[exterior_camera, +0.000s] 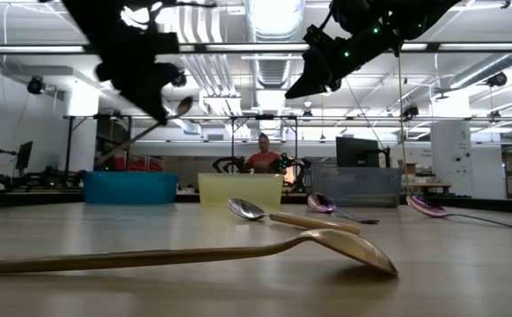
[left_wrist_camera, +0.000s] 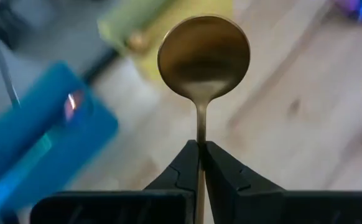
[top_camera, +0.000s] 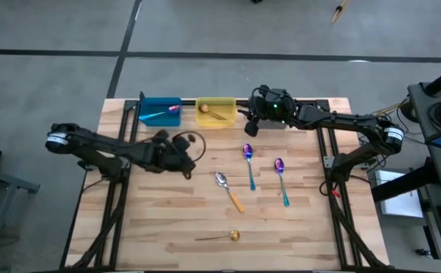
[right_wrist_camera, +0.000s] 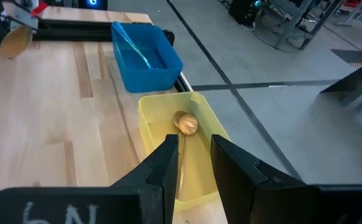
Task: Sort silverware by color (type)
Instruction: Put the gold spoon into the yellow bin
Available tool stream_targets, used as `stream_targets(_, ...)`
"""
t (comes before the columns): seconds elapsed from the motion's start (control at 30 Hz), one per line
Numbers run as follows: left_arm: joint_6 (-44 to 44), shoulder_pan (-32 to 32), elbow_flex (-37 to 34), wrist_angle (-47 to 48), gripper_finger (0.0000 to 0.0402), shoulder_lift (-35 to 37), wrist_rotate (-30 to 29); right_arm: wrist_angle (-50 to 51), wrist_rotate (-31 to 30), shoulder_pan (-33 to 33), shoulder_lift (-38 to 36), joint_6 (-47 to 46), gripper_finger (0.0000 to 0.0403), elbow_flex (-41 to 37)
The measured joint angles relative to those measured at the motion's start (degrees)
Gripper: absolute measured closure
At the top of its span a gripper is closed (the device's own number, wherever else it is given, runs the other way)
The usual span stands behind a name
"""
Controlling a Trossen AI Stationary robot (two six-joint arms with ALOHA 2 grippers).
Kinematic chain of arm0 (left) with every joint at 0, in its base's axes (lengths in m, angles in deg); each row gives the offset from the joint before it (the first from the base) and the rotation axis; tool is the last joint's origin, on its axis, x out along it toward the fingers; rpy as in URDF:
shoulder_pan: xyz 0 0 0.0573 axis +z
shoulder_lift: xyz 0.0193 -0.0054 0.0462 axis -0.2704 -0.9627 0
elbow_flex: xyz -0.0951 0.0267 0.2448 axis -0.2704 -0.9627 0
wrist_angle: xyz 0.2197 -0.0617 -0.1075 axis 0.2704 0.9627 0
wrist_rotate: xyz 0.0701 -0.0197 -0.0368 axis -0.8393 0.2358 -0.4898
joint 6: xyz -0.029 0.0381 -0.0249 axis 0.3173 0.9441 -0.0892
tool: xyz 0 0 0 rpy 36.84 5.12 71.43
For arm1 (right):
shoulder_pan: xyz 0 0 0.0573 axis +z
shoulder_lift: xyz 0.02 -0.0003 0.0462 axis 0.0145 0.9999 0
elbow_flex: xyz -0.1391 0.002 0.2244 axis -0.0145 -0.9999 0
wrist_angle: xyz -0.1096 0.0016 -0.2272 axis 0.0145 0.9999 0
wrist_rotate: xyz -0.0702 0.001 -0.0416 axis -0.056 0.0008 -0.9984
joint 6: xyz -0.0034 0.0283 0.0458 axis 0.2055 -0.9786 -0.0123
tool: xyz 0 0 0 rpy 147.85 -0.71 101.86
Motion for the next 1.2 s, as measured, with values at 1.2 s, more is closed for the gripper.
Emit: stream_targets(1.2, 56.2, 30.3, -5.2, -61.1, 0.0402, -0.5, 28.1, -31.0, 5.7, 0.6, 10.4, -14.2, 0.0257, -1.7)
